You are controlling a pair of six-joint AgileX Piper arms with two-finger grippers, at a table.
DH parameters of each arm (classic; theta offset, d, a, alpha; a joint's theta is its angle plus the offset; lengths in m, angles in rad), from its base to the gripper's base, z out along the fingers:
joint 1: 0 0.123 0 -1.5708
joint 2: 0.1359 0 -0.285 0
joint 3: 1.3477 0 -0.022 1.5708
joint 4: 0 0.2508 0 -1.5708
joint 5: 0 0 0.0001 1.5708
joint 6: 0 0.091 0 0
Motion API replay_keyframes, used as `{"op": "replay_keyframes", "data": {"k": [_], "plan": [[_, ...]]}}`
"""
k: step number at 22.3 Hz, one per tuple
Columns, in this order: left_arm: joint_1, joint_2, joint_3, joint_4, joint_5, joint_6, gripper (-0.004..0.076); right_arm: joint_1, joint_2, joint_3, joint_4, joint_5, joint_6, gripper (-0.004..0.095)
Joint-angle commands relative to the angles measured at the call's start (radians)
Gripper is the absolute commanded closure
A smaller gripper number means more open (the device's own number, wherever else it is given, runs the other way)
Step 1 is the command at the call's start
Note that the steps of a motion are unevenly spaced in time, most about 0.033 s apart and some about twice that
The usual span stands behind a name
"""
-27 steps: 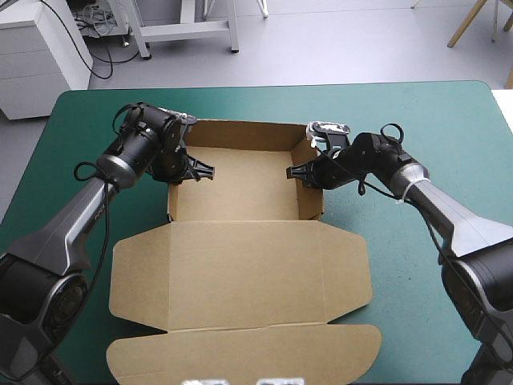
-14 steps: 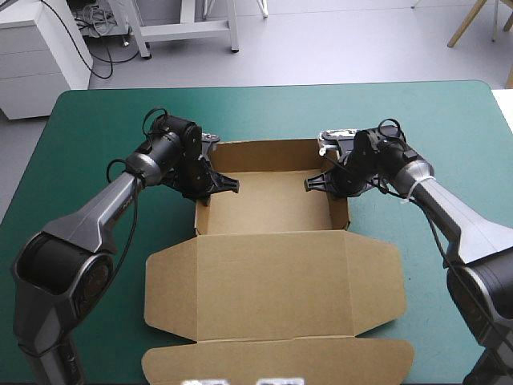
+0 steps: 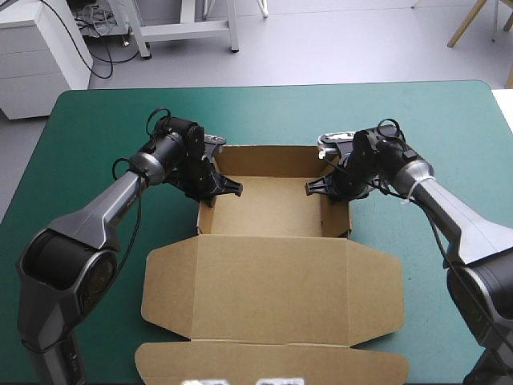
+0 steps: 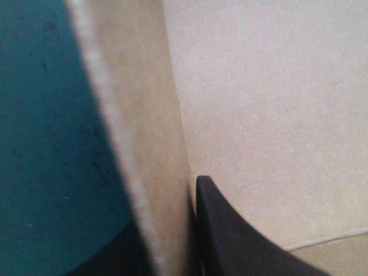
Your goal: Fold the box
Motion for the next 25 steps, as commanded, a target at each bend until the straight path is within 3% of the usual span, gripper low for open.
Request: {"op": "replay_keyframes", "data": {"k": [1,4,5,7,10,12,16,19,23,25], "plan": [[-0.005,-0.041,-0.021,-0.003,-0.008,0.052,0.0495,-0.001,-0.058,-0.035,-0.062,-0.033,0.036,0.0402],[-0.005,-0.041,-0.021,-0.023,-0.013,0.056,0.0297,-0.001,-0.058,-0.035,-0.091,-0.029,0.070,0.0399],[-0.005,-0.041,-0.021,-0.029,-0.025,0.061,0.0163,-0.001,-0.058,-0.035,-0.091,-0.028,0.084,0.0399],[-0.005,-0.041,-0.021,-0.031,-0.030,0.068,0.0067,-0.001,-0.058,-0.036,-0.091,-0.028,0.091,0.0399],[-0.005,-0.044,-0.023,-0.023,-0.030,0.068,0.0080,-0.001,-0.058,-0.082,-0.091,-0.007,0.091,0.0399],[-0.005,-0.044,-0.092,-0.008,0.030,0.091,0.0101,-0.001,-0.058,-0.175,-0.140,0.051,0.091,0.0399],[-0.005,-0.044,-0.318,0.019,0.076,0.091,0.0127,-0.001,-0.058,-0.331,-0.220,0.187,0.086,0.0399],[-0.005,-0.044,-0.502,0.010,0.076,0.091,0.0161,-0.001,-0.064,-0.371,-0.213,0.203,0.082,0.0399],[-0.005,-0.063,-0.643,0.011,0.076,0.091,0.0270,-0.001,-0.064,-0.352,-0.191,0.203,0.082,0.0399],[-0.005,-0.092,-0.653,0.006,0.076,0.109,0.0400,-0.001,-0.062,-0.337,-0.175,0.203,0.089,0.0400]]}}
